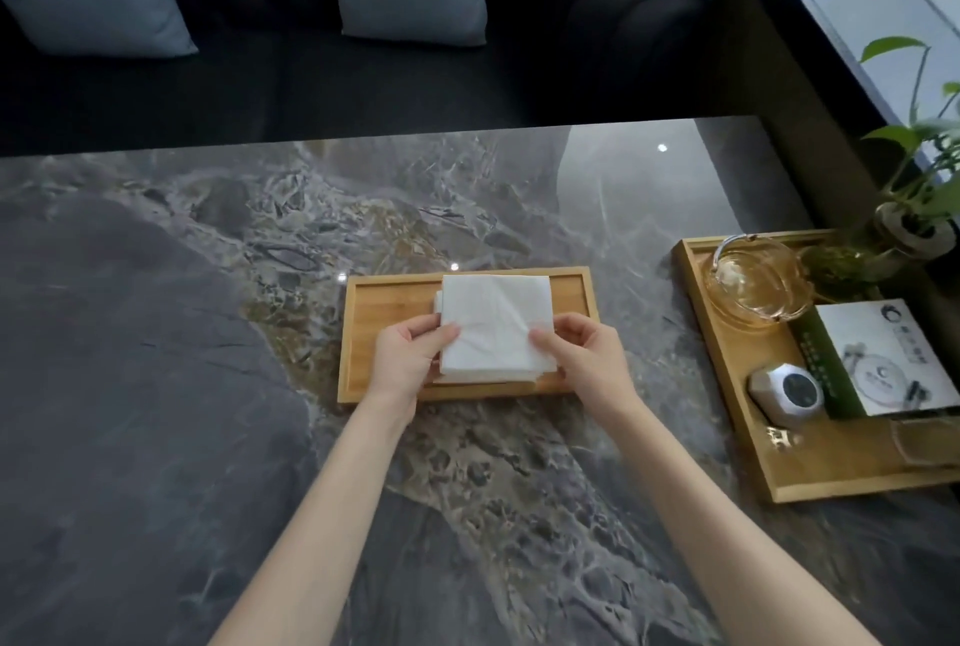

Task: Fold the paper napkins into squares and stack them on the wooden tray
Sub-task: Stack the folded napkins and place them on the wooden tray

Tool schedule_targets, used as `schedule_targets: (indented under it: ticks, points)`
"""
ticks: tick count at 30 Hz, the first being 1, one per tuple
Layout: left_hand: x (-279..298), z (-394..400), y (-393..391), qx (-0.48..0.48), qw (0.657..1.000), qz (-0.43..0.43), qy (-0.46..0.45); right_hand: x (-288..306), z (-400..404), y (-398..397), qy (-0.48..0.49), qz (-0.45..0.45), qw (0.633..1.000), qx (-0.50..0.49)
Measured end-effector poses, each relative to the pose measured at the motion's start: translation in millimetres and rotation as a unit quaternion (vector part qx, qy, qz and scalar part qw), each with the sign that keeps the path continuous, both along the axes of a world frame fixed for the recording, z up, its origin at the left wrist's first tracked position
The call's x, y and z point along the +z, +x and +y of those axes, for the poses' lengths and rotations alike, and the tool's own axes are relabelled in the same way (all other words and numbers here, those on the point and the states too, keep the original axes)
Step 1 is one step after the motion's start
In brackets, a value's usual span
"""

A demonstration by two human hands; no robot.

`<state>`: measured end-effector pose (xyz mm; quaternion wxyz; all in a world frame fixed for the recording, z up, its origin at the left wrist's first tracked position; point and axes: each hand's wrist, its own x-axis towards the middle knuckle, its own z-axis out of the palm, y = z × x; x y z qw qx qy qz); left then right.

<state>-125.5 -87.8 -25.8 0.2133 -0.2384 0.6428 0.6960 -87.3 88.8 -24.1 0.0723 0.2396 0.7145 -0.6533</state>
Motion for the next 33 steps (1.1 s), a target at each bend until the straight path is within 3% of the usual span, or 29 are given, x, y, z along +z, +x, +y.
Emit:
schedule_targets:
  ticks: [5, 10, 17, 20, 22, 24, 26, 30, 33]
  points:
    - [-9.4, 5.2, -4.6, 0.017, 0.99, 0.045, -0.135, -13.0, -0.8, -9.6, 0.069, 0.003, 0.997, 0.025]
    - [-16.7, 0.4, -1.7, 0.034, 0.984, 0.048, -0.169, -13.6, -2.8, -8.6, 0.147, 0.008, 0.987, 0.062]
    - [-12.1, 1.5, 5.0, -0.013, 0.953, 0.129, -0.273, -13.6, -6.3, -8.9, 0.207, 0.018, 0.975, 0.076]
    - [-11.4, 1.9, 7.7, -0.032, 0.918, 0.169, -0.357, -13.0, -9.9, -9.2, 0.218, 0.011, 0.974, 0.055]
    - [-7.9, 4.4, 11.9, -0.008, 0.893, 0.214, -0.396, -9.6, -13.6, -6.6, 0.268, 0.054, 0.962, 0.008]
    - [-4.8, 10.1, 15.6, -0.029, 0.848, 0.318, -0.422, -5.7, -20.5, -2.2, 0.352, 0.162, 0.922, -0.004]
    - [-8.8, 17.4, 15.9, -0.125, 0.796, 0.387, -0.448, -7.8, -30.9, -1.1, 0.421, 0.227, 0.877, 0.057]
    - [-29.6, 27.7, 20.7, -0.301, 0.724, 0.361, -0.505, -22.2, -45.5, -1.2, 0.453, 0.129, 0.846, 0.25]
    - [-42.8, 27.2, 24.6, -0.344, 0.696, 0.301, -0.553, -35.2, -43.5, -0.2, 0.469, 0.083, 0.831, 0.288]
